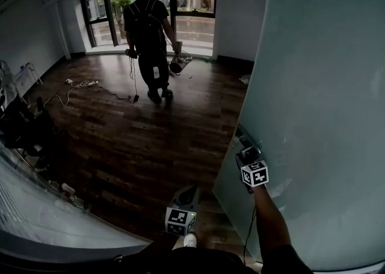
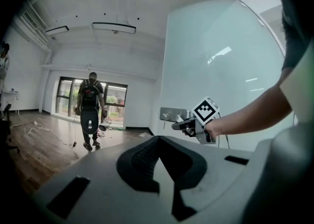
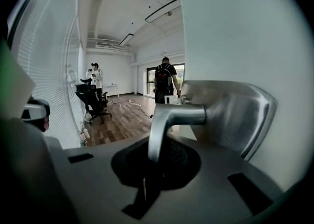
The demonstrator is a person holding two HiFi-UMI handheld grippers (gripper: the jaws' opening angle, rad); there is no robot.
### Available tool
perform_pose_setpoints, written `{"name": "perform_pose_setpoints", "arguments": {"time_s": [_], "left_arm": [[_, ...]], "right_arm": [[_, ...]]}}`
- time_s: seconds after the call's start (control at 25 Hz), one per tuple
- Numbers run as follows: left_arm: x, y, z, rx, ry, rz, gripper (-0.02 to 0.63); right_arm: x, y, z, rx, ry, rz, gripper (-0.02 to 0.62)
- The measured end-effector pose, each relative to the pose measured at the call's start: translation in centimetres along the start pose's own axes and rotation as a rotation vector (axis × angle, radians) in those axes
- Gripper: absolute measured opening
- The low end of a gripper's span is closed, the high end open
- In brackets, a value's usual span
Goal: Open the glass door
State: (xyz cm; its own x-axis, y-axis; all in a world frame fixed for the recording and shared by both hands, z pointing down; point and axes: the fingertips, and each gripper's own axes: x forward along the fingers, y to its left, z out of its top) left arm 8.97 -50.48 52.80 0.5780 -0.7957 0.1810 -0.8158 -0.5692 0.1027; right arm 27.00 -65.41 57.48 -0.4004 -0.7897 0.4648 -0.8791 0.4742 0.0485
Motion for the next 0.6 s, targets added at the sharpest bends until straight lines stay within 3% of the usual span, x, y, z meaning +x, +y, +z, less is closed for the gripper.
{"name": "perform_pose_setpoints", "arguments": {"time_s": [0.2,0.44,0.6], "left_arm": [[4.0,1.0,0.1,0.057,-0.004,0.000,0.006],[8.5,-0.3,0.0,0.051,0.031,-0.021,0.006],[11.0,-1.4,1.6,-0.003,0.033,-0.015,0.006]], "right_arm": [[0.3,-7.6,0.3,0.032,0.004,-0.084,0.017],[-0.1,-16.3,-0.9,0.078,0.021,-0.165,0.017],[-0.5,-21.7,-1.7,0.113,0.033,-0.205,0.017]]}}
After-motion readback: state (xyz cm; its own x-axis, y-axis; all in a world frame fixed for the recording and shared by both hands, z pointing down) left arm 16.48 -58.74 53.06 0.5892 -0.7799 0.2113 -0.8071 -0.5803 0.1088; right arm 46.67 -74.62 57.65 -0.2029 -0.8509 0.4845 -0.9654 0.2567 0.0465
